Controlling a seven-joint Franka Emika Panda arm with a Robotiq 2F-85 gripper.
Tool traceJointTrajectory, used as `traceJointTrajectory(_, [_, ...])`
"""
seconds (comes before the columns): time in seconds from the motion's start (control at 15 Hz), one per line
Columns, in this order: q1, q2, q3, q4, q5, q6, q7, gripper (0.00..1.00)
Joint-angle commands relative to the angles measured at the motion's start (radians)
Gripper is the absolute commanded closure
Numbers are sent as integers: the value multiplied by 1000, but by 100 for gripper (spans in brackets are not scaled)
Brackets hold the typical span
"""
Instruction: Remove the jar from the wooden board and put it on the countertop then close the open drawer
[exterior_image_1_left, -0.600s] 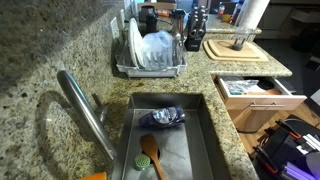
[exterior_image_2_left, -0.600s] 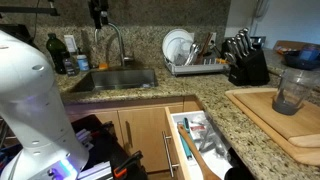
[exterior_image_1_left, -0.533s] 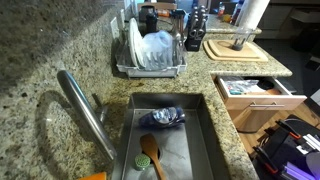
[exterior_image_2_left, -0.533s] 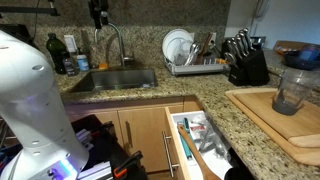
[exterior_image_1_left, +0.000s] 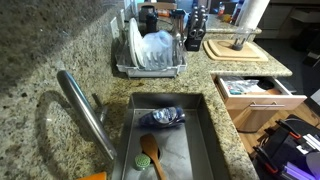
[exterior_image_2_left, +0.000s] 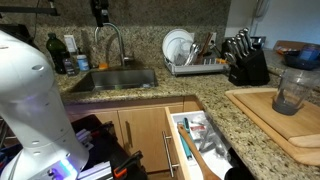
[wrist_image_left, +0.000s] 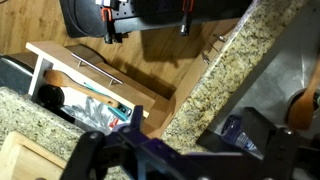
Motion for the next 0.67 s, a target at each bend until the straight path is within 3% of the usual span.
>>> traceJointTrajectory(0.0, [-52, -68, -92, 18, 24, -23, 47, 0])
traceJointTrajectory(0.33, [-205, -112, -308, -108, -18, 73, 22, 0])
traceJointTrajectory(0.4, [-210, -97, -319, -129, 34, 59, 43, 0])
traceJointTrajectory(0.47, [-203, -103, -285, -65, 10, 23, 20, 0])
traceJointTrajectory(0.6, [-219, -94, -301, -75, 12, 24, 6, 0])
